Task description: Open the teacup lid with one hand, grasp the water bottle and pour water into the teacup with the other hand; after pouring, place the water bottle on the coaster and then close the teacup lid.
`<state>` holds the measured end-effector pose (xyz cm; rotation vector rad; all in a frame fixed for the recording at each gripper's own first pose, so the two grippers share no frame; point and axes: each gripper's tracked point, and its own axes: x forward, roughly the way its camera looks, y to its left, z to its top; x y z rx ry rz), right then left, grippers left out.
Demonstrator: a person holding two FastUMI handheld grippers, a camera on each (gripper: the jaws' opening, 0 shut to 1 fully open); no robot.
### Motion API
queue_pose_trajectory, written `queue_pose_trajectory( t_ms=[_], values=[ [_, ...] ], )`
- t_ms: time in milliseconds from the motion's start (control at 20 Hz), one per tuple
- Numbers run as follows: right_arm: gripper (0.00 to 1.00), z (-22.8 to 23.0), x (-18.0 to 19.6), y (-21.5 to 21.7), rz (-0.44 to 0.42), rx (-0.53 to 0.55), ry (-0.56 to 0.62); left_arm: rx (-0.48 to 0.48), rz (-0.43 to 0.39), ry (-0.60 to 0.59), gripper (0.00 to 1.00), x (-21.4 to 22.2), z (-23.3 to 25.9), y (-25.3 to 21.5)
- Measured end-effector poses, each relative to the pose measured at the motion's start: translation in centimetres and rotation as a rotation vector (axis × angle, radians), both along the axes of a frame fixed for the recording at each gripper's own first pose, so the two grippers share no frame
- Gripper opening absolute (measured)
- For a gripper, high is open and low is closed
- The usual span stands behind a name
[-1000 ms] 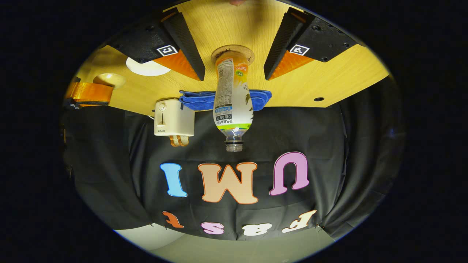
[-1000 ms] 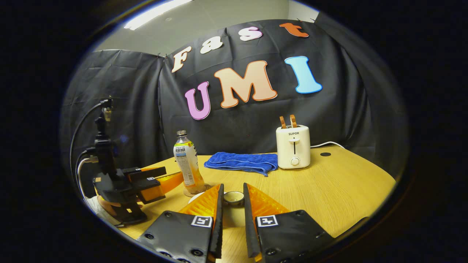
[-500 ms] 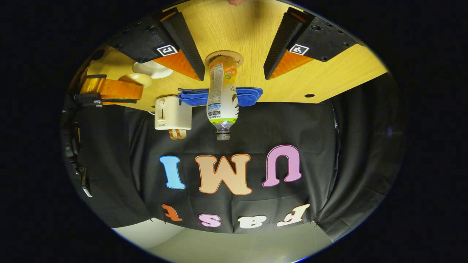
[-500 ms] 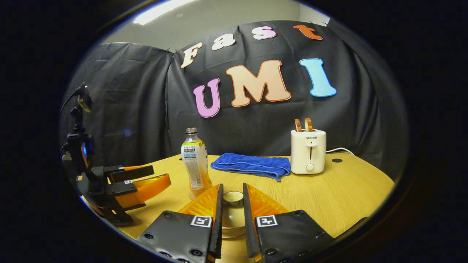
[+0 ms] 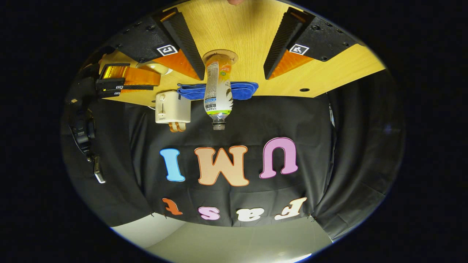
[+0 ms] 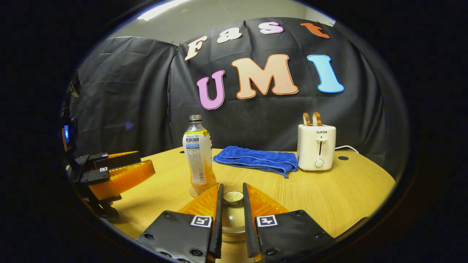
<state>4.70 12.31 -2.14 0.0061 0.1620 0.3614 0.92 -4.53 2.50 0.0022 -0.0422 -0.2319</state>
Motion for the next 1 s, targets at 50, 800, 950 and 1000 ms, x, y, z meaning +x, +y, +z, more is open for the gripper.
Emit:
queue_pose_trajectory(
  t_ms=[50, 800, 950, 1000],
  values=[
    [0.3, -0.2, -0.1, 0.1, 0.001, -0.006, 0.002, -0.002, -0.001, -0.002, 0.94, -0.1, 0.0, 0.0],
    [0.51, -0.7, -0.8, 0.3, -0.009, -0.018, -0.006, -0.07, -0.015, 0.024, 0.94, -1.5, -0.9, -0.4],
    [0.84, 0.5, -1.6, 0.1, -0.012, -0.012, -0.044, -0.076, -0.015, 0.022, 0.94, -2.0, -0.9, -0.5],
    [0.84, 0.8, -1.8, -0.1, -0.016, -0.008, -0.053, -0.078, -0.014, 0.019, 0.94, -2.1, -0.7, -0.5]
  ],
)
